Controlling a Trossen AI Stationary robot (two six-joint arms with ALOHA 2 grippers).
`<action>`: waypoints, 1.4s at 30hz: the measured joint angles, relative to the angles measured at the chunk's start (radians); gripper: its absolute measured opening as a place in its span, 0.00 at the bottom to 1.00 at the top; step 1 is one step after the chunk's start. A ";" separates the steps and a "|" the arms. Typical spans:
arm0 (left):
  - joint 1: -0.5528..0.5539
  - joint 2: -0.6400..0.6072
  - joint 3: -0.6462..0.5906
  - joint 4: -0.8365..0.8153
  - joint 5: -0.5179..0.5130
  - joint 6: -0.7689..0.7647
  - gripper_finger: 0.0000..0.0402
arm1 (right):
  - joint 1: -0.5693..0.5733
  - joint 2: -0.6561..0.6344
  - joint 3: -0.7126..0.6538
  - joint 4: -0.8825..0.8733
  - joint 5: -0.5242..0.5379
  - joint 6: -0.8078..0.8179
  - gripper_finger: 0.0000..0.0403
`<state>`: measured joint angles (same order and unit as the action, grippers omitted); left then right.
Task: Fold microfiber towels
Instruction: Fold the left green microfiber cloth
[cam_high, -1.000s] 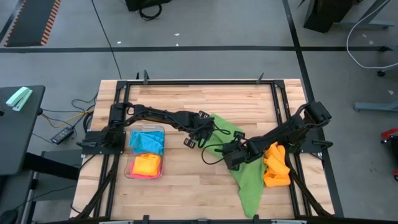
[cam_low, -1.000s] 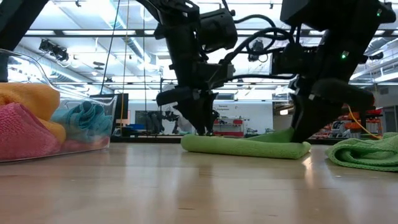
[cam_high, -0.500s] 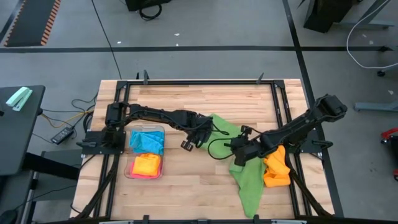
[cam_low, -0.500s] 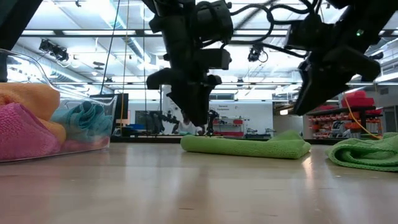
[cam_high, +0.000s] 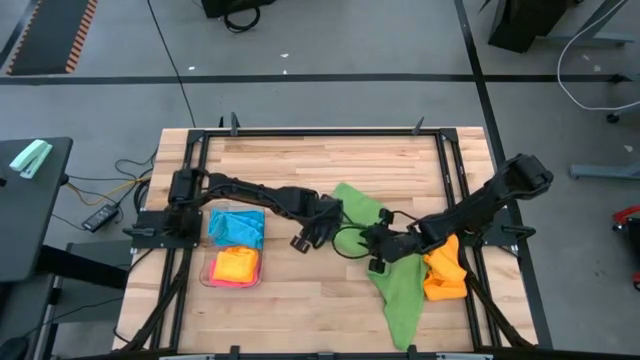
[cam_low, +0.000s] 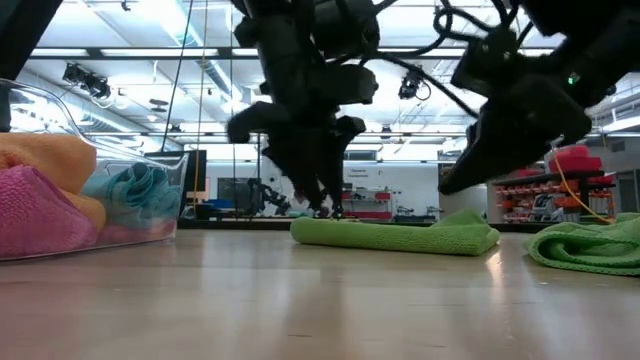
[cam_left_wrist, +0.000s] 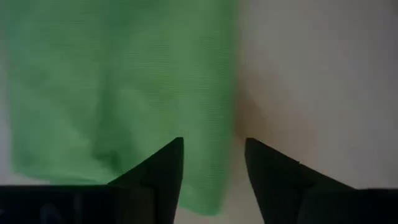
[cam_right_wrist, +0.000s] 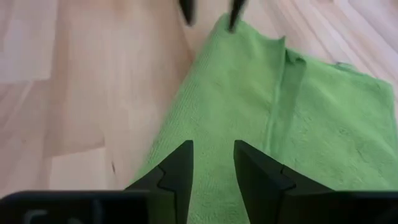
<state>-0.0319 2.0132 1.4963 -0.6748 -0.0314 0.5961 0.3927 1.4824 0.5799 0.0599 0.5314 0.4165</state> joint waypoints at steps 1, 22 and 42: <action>-0.007 0.001 -0.001 -0.013 0.002 0.011 0.47 | -0.007 0.012 0.001 0.000 0.002 -0.001 0.31; -0.025 0.026 0.000 -0.045 -0.062 -0.001 0.46 | -0.029 0.015 0.010 -0.085 -0.028 0.039 0.30; -0.103 0.050 -0.137 0.159 -0.371 0.060 0.52 | 0.055 -0.034 0.009 -0.021 -0.025 0.029 0.30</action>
<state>-0.1349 2.0631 1.3598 -0.5155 -0.4023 0.6565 0.4480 1.4483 0.5888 0.0394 0.5066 0.4457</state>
